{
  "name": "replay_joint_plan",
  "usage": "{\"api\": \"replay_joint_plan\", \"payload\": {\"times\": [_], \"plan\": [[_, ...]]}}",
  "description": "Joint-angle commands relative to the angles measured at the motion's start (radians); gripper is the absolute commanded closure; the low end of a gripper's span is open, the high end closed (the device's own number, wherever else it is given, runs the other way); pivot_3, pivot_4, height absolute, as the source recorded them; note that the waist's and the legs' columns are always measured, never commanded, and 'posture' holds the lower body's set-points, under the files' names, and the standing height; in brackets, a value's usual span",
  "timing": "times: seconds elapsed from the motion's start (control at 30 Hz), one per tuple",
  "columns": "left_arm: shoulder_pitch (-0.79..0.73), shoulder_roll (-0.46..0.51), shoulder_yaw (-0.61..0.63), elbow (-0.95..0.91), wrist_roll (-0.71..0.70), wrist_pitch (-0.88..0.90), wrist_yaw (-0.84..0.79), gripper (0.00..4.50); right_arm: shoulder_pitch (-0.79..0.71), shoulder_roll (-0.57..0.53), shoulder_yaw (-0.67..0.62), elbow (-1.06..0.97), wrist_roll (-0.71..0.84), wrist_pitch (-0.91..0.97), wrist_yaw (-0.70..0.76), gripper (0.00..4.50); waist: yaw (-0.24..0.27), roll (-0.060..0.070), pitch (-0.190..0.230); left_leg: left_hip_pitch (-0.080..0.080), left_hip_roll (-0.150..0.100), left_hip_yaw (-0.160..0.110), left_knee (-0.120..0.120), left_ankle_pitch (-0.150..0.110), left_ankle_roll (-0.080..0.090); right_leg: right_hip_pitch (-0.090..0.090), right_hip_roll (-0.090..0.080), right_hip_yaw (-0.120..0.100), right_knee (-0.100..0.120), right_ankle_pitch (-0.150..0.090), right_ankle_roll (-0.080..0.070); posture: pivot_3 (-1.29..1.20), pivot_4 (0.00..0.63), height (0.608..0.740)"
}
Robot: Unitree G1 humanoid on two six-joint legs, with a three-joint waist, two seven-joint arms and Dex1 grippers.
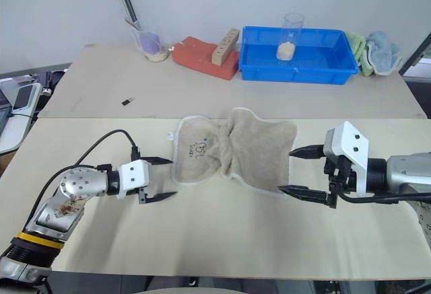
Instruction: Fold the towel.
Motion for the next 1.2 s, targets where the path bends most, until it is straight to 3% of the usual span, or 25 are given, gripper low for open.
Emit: {"api": "replay_joint_plan", "payload": {"times": [0.03, 0.13, 0.37, 0.4, 0.6, 0.97, 1.2], "plan": [[-0.023, -0.024, -0.032, 0.041, 0.036, -0.025, 0.016, 0.0, 0.008, 0.002, -0.016, -0.03, -0.004, 0.014, -0.033, 0.03, 0.004, 0.0, 0.0, 0.0, 0.0, 0.0, 0.001, 0.0, 0.0, 0.0, 0.0, 0.0, 0.0, 0.0, 0.0, 0.0, 0.15, 0.74], [-0.025, -0.027, -0.041, 0.049, 0.035, -0.028, 0.006, 0.87, 0.017, 0.011, -0.004, -0.028, -0.002, 0.016, -0.05, 0.0, 0.003, 0.0, 0.0, -0.001, 0.0, 0.0, 0.002, 0.0, 0.0, 0.0, 0.0, 0.0, 0.0, 0.0, 0.0, 0.0, 0.15, 0.74], [-0.012, -0.018, -0.035, 0.045, -0.002, 0.06, -0.016, 4.34, 0.003, 0.012, 0.08, -0.006, -0.067, -0.004, -0.086, 0.0, -0.005, 0.0, 0.0, -0.001, 0.0, -0.001, 0.002, 0.0, 0.0, 0.0, 0.001, -0.001, 0.001, 0.0, 0.0, 0.0, 0.15, 0.74], [-0.008, -0.017, -0.033, 0.041, -0.006, 0.07, -0.017, 4.47, 0.002, 0.011, 0.097, -0.002, -0.09, -0.017, -0.092, 0.0, -0.006, 0.0, 0.0, -0.001, 0.0, -0.001, 0.002, 0.0, 0.0, 0.0, 0.002, -0.001, 0.001, 0.0, 0.0, 0.0, 0.15, 0.74], [0.01, -0.014, -0.015, 0.005, -0.04, 0.132, -0.018, 4.47, 0.008, 0.042, 0.223, 0.018, -0.199, -0.1, -0.099, 0.0, -0.008, 0.0, 0.0, 0.0, 0.0, -0.001, 0.002, 0.0, 0.0, 0.0, 0.002, -0.001, 0.001, 0.0, 0.0, 0.0, 0.15, 0.74], [0.079, 0.012, 0.035, -0.035, -0.064, 0.156, 0.001, 4.47, -0.041, 0.128, 0.416, 0.261, -0.457, -0.322, -0.122, 0.0, -0.018, 0.0, 0.0, 0.001, 0.001, -0.001, 0.002, 0.0, 0.0, 0.0, 0.003, -0.001, 0.003, 0.0, 0.0, 0.0, 0.15, 0.74], [0.122, 0.01, 0.038, -0.045, -0.063, 0.136, 0.016, 4.5, -0.078, 0.155, 0.457, 0.364, -0.523, -0.373, -0.131, 2.19, -0.031, -0.002, -0.002, 0.005, 0.001, -0.002, 0.002, 0.0, 0.001, 0.002, 0.003, 0.0, 0.003, 0.0, 0.0, 0.0, 0.15, 0.74]]}}
